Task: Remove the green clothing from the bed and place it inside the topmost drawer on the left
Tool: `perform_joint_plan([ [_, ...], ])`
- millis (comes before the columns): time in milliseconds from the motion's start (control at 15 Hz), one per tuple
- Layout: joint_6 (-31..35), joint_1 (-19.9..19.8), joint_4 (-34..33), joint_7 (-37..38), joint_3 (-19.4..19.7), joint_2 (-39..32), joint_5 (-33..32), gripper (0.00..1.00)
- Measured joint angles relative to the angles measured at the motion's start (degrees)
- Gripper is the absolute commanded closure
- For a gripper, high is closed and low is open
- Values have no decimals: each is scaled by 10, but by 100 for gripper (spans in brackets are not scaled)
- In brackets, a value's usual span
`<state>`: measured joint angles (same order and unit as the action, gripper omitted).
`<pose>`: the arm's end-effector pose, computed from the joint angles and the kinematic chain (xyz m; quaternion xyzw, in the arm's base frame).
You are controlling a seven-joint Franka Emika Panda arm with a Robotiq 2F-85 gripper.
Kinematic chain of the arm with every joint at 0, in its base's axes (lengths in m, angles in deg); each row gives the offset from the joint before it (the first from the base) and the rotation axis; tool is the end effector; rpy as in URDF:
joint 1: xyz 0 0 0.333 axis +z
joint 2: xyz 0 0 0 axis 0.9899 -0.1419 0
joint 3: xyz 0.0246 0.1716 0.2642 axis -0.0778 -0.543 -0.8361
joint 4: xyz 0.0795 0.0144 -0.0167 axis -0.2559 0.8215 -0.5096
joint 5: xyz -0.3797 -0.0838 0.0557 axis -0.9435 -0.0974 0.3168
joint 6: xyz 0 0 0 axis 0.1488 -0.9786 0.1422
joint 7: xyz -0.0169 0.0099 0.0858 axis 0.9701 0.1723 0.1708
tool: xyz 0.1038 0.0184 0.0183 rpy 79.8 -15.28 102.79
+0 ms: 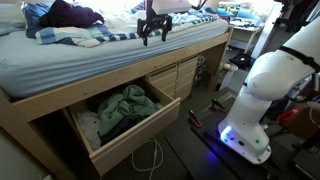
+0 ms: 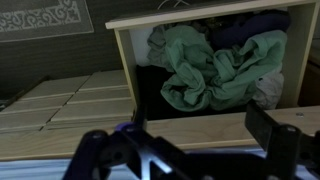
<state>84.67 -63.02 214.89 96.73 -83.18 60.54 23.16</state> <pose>0.3481 0.2446 0.5267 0.9959 0.0193 0.0849 0.0241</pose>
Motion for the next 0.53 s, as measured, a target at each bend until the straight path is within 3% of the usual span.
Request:
perform_joint_plan([
  [267,1,-15,21,0,-7,48,0,0],
  [533,2,-24,24,0,-14,52,0,0],
])
